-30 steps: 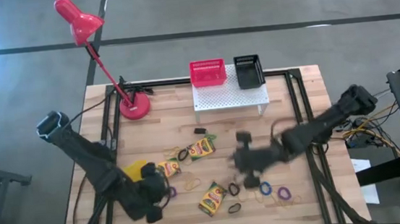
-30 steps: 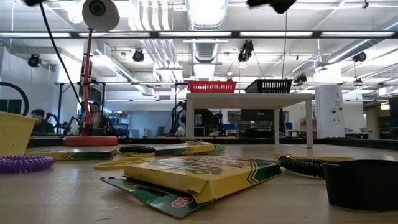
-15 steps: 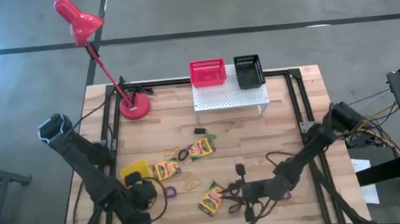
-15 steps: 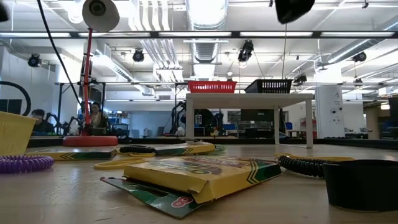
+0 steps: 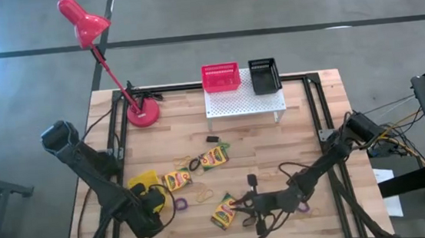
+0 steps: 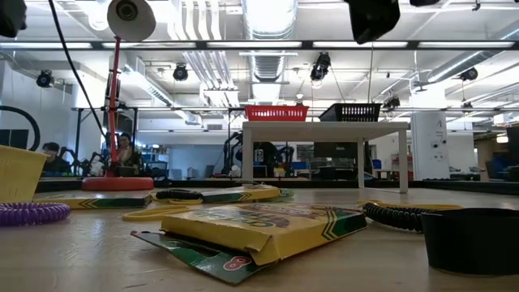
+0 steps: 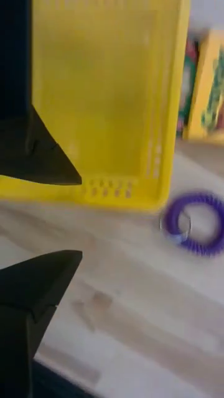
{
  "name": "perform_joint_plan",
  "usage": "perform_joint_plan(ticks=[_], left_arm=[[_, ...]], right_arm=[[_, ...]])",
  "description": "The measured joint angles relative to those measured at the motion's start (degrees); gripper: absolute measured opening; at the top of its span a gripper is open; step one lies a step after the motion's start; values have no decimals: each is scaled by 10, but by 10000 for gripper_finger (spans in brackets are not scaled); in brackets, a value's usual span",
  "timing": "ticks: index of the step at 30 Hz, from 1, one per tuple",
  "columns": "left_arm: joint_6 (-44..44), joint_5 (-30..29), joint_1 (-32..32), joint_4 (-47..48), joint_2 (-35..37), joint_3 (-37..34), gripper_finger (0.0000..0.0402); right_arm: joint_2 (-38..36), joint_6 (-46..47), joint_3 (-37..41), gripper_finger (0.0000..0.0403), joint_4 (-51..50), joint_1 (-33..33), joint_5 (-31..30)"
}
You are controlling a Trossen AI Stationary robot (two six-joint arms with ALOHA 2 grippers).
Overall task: Pick & Place Office Desk Supplies
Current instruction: Put the yellow bin on the shelf
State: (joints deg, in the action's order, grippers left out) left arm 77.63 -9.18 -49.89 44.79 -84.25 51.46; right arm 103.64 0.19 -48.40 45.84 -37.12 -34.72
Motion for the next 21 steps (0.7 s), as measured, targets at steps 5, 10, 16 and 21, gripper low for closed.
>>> perform_joint_plan(ticks=[5, 10, 16, 21], left_arm=[[3, -4, 1, -68, 0, -40, 143], [12, -5, 1, -69, 0, -59, 78], [-11, -1, 2, -69, 0, -42, 12], [-85, 13, 2, -35, 0, 18, 15]], right_arm=[[-1, -1, 0, 56, 0, 0, 0], [-1, 11, -1, 56, 0, 0, 1], [-1, 12, -1, 56, 0, 1, 1], [-1, 17, -1, 56, 4, 1, 2]])
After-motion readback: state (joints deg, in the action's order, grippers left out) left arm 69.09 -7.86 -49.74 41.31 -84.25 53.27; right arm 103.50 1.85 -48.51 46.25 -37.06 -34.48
